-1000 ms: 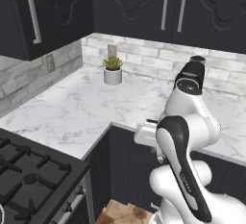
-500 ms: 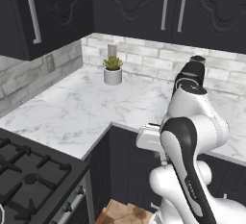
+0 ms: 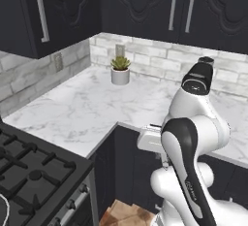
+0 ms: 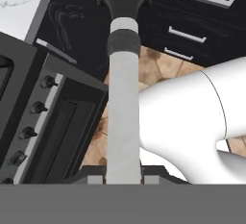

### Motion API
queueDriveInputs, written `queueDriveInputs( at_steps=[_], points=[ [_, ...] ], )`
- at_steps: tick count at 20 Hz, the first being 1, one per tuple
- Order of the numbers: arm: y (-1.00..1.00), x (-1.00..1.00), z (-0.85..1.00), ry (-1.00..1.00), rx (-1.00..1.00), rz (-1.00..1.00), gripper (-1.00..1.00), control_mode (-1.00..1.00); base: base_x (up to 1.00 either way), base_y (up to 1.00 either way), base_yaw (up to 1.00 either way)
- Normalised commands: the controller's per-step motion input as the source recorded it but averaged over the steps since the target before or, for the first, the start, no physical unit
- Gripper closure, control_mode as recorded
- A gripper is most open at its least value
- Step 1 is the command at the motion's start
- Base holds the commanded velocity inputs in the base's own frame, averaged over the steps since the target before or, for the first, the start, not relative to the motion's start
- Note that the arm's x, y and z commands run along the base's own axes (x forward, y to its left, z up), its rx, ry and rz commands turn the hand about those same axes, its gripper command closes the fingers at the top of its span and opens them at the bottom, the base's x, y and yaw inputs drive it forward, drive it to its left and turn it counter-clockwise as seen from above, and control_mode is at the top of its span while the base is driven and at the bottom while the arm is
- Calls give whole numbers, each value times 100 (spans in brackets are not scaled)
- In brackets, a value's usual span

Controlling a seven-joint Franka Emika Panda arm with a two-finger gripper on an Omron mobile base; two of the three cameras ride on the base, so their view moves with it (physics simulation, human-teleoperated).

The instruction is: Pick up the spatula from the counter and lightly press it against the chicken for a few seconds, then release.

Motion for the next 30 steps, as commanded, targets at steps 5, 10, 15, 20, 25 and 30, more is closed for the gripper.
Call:
queueDriveInputs(
  at_steps=[5, 10, 15, 20, 25, 30],
  points=[
    [0, 0, 0, 0, 0, 0, 100, 100, -5, 4, 20],
    [0, 0, 0, 0, 0, 0, 100, 100, -6, 3, 22],
    [0, 0, 0, 0, 0, 0, 100, 100, -5, 0, 24],
    [0, 0, 0, 0, 0, 0, 100, 100, -12, 1, 27],
    [0, 0, 0, 0, 0, 0, 100, 100, -9, 0, 30],
    [0, 0, 0, 0, 0, 0, 100, 100, -5, 0, 32]
  ],
)
